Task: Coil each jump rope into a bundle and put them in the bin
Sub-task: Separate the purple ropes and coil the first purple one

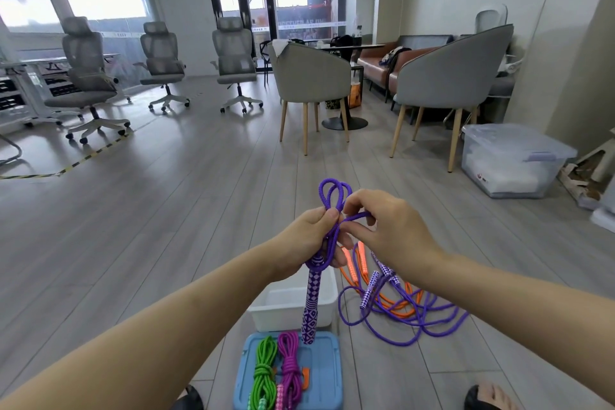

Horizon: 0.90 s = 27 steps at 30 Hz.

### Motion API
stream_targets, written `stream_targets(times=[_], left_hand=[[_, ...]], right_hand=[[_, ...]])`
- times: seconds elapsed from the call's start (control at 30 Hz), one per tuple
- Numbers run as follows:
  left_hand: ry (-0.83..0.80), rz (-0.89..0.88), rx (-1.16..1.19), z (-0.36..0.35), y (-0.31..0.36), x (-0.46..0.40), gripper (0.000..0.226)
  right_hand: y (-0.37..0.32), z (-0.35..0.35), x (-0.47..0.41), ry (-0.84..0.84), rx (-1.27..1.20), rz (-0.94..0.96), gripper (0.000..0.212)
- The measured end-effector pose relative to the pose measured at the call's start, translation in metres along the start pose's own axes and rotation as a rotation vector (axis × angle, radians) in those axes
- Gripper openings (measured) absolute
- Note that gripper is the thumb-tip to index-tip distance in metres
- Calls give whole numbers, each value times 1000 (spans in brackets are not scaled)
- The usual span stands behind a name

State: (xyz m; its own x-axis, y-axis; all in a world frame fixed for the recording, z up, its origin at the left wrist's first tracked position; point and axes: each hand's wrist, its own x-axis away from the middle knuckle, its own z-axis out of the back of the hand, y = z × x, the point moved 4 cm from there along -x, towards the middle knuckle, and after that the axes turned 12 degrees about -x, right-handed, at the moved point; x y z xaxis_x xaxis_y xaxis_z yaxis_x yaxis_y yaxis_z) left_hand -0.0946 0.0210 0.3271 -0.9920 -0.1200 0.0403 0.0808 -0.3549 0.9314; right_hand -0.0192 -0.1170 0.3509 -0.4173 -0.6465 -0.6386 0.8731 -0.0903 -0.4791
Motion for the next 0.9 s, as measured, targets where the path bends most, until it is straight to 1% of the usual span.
stream_targets(times=[0.1, 0.13, 0.2, 0.27, 0.3, 0.33, 0.37, 0.43, 0.47, 0.5, 0.53, 0.6, 0.67, 0.7, 0.73, 0.83, 0.9], left_hand=[[-92, 13, 38, -3, 1, 1, 31], [-127, 17, 32, -4, 2, 2, 30], [-207, 40, -21, -4, 3, 3, 30], [-293, 89, -63, -2, 3, 5, 33], [-321, 115, -72, 0, 3, 6, 34], [-331, 132, -63, 3, 4, 6, 34], [-319, 137, -31, 7, 5, 6, 32], [-247, 116, 87, 16, 7, 5, 28], [-201, 98, 155, 20, 8, 4, 27], [-157, 79, 216, 23, 8, 2, 27], [-122, 59, 269, 24, 8, 1, 27], [-67, 30, 328, 24, 7, -1, 27], [-11, 14, 325, 22, 6, -2, 26], [22, 9, 310, 21, 5, -3, 26], [50, 1, 298, 19, 5, -4, 26], [106, -49, 309, 13, 7, -6, 32], [125, -64, 316, 9, 9, -7, 35]], right_hand=[[4, 3, -1, -32, 12, 43, 21], [6, 5, -2, -47, 19, 55, 24], [12, 10, -1, -93, 57, 71, 38], [19, 13, 1, -121, 111, 41, 51], [23, 15, 3, -126, 118, 5, 53], [28, 15, 5, -127, 98, -41, 51], [34, 15, 6, -119, 49, -99, 43], [47, 16, 5, -63, -90, -236, 23], [53, 18, 4, -24, -143, -297, 16], [57, 20, 3, 15, -178, -350, 14], [60, 21, 4, 52, -207, -399, 17], [62, 19, 7, 119, -257, -494, 29], [58, 13, 11, 189, -325, -587, 43], [55, 9, 13, 231, -378, -634, 48], [53, 4, 13, 279, -441, -681, 47], [43, -12, 10, 380, -642, -802, 24], [36, -21, 10, 382, -759, -827, 22]])
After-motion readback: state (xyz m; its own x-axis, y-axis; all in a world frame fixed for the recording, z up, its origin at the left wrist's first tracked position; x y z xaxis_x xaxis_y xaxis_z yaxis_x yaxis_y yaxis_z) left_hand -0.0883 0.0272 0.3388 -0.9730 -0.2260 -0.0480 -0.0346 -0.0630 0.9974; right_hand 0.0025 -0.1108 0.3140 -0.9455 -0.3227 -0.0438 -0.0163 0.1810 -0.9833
